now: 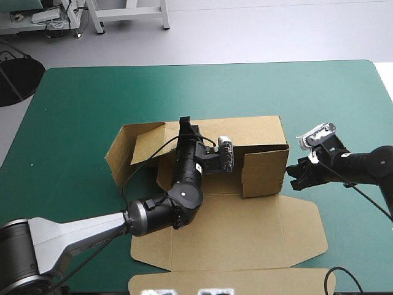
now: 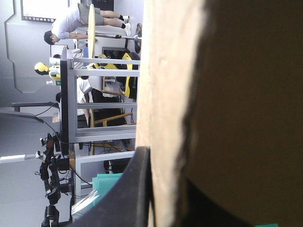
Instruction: Fold the box
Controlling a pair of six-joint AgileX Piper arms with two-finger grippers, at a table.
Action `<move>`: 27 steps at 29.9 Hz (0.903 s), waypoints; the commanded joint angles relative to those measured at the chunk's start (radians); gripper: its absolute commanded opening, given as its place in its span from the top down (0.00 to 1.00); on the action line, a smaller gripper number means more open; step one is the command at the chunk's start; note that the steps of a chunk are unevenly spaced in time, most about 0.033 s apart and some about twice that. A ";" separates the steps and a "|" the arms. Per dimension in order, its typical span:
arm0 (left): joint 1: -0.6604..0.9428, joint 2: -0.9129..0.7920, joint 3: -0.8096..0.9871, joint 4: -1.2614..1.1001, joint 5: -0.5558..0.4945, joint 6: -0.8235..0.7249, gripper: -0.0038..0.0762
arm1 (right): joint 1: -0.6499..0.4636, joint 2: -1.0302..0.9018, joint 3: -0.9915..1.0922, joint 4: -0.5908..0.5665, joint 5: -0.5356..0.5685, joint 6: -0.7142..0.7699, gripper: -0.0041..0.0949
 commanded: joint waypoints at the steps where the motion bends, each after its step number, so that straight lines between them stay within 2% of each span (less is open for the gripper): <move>1: -0.006 -0.028 -0.016 -0.008 -0.003 -0.019 0.96 | -0.002 -0.027 -0.025 0.048 -0.001 -0.012 0.54; 11: -0.006 -0.028 -0.016 -0.006 -0.003 -0.019 0.96 | -0.002 -0.027 -0.025 0.080 0.076 -0.012 0.54; 14: -0.006 -0.028 -0.016 -0.006 -0.003 -0.019 0.96 | -0.002 -0.027 -0.025 0.092 0.064 -0.015 0.54; 18: -0.006 -0.028 -0.016 0.002 -0.005 -0.019 0.96 | -0.002 -0.015 -0.025 0.159 0.005 -0.091 0.54; 22: -0.006 -0.028 -0.016 0.035 -0.001 -0.090 0.96 | -0.002 0.030 -0.025 0.236 0.016 -0.196 0.54; 27: -0.006 -0.028 -0.016 0.085 -0.001 -0.147 0.96 | -0.002 0.091 -0.025 0.290 0.017 -0.215 0.54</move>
